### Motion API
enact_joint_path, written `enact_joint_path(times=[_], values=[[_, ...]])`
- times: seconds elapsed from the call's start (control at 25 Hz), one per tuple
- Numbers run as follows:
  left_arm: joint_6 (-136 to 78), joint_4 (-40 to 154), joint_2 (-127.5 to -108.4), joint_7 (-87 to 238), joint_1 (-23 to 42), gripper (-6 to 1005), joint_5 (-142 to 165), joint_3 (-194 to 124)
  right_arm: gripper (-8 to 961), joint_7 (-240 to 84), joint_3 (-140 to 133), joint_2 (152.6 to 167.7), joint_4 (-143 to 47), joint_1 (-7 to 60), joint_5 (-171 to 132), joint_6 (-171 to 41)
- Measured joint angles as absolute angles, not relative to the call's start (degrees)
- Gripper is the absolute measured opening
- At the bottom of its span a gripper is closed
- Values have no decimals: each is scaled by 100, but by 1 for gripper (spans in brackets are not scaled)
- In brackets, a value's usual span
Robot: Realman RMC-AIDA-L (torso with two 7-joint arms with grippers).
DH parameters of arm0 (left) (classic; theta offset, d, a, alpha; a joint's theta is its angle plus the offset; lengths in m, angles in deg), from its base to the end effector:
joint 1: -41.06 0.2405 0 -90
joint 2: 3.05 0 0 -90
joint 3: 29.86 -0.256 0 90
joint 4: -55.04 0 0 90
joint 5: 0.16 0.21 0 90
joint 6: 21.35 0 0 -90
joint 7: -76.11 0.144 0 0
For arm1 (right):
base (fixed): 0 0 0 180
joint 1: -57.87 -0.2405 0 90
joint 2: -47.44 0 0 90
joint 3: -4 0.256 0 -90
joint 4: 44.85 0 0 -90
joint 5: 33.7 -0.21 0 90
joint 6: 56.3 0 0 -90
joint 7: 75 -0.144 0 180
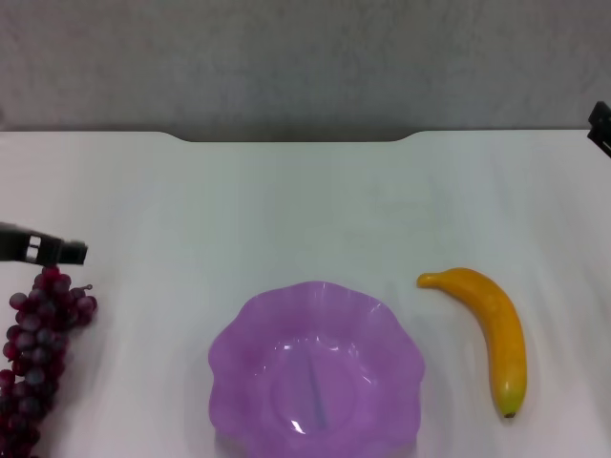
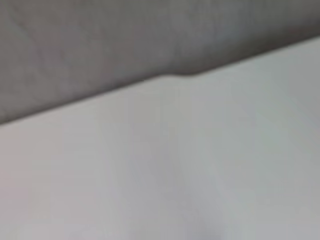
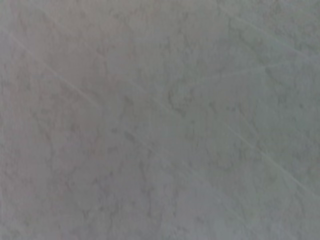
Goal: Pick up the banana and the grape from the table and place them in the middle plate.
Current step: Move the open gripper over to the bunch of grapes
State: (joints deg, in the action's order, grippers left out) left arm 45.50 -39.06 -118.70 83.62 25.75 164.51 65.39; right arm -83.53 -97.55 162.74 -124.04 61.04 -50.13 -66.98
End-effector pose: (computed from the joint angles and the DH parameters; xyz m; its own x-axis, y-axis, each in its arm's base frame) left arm -0.2395 0.3529 0.0741 0.6205 0.7408 0.2574 0.5731 -0.2043 -0.7936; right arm 0.2602 0.3306 0.0570 0.6409 -0.1063 -0.7602 -0.7676 -0.0887 -0.6347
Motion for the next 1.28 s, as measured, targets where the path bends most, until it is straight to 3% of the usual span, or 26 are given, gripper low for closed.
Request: enact_joint_path(times=[0.44, 1.04, 1.28], values=[[4487, -2472, -11770, 8335, 1932, 838, 16456, 6617, 865, -8353, -9763, 16266, -12383, 6077, -5013, -6693], [4209, -1486, -11529, 8314, 1623, 809, 16455, 6849, 865, -8353, -9769, 16266, -12343, 6058, -5013, -6687], [4457, -1271, -11577, 8359, 1478, 797, 16455, 6760, 864, -8353, -9769, 16266, -12339, 6059, -5004, -6684]])
